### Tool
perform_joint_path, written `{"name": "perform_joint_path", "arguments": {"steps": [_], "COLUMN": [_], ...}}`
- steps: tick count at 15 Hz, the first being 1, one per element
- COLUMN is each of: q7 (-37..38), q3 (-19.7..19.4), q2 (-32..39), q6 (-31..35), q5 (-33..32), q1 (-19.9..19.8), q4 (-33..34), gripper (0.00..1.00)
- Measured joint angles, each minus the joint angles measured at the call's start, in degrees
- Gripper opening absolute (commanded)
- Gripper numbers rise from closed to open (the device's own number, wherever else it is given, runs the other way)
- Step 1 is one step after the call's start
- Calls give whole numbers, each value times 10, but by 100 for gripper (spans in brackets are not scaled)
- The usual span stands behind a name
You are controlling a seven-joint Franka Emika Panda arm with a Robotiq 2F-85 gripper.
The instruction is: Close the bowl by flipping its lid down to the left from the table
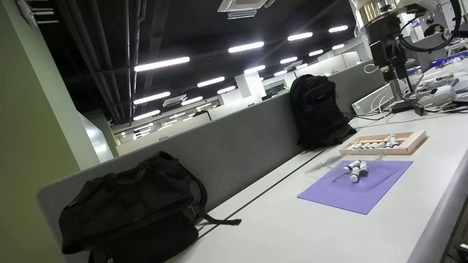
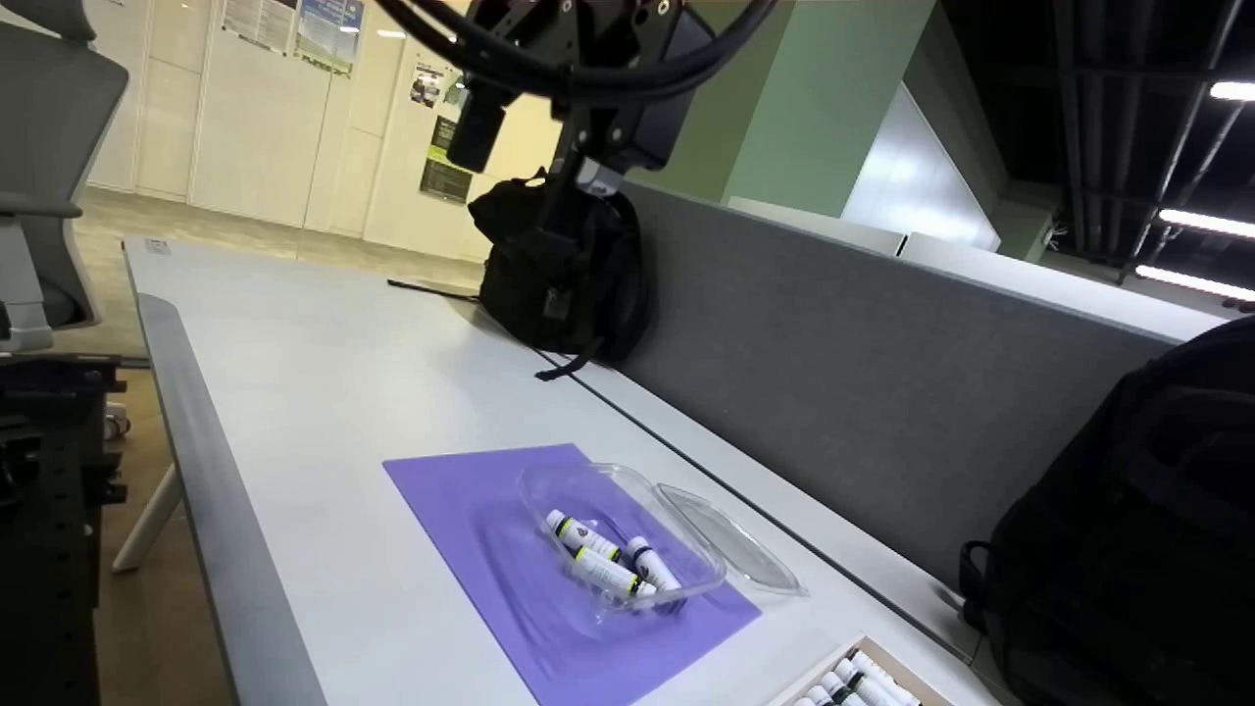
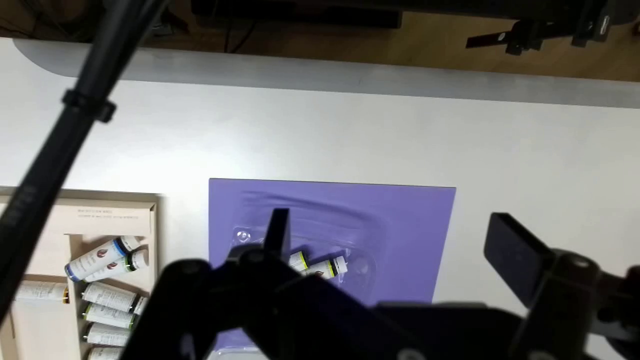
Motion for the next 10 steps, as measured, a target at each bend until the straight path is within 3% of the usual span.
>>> {"name": "perform_joint_path", "arguments": {"steps": [5, 10], "q7": [-10, -89], "q3": [-5, -60], "q2": [15, 132], "q6": [9, 55], "q5": [22, 143], "q1": [3, 34], "q4": [10, 95], "gripper": [100, 100]}}
